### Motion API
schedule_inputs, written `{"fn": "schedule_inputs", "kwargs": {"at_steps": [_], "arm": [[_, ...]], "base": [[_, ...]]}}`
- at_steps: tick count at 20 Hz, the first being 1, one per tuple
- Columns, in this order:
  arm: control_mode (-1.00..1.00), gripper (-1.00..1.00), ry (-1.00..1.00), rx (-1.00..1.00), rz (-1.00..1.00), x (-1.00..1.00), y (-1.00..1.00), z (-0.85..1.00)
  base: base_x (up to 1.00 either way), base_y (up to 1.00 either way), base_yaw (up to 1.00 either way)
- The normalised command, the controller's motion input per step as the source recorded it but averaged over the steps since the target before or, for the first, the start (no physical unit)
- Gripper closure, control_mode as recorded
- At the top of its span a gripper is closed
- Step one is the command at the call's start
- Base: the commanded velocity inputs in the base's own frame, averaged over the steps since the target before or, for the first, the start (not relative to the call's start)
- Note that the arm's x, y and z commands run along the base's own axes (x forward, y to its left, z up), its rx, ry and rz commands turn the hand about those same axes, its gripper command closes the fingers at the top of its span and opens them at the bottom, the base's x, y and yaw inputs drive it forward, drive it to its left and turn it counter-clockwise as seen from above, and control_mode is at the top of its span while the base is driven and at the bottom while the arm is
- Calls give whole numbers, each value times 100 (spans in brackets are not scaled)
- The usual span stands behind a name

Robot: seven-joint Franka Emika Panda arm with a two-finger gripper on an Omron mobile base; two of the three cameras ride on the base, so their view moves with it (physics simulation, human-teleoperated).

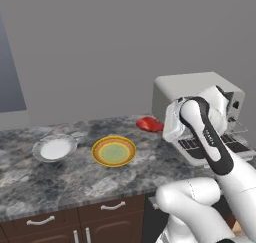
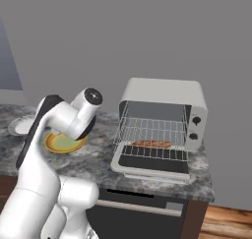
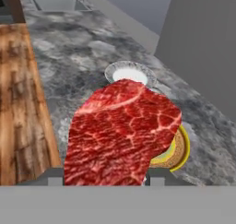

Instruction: Open the toaster oven door. Place the baguette on the bottom rack in the toaster oven and place the steak on the top rack.

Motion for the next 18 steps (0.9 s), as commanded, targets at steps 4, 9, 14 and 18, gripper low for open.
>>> {"fn": "schedule_inputs", "kwargs": {"at_steps": [4, 9, 14, 18], "arm": [[-100, 100, 0, -14, 0, -49, -66, 12], [-100, 100, 0, -7, 0, -36, -76, 8], [-100, 100, 1, -7, -1, -6, -71, 1], [-100, 100, 5, -9, -4, 0, -72, 3]], "base": [[0, 0, 0], [0, 0, 0], [0, 0, 0], [0, 0, 0]]}}
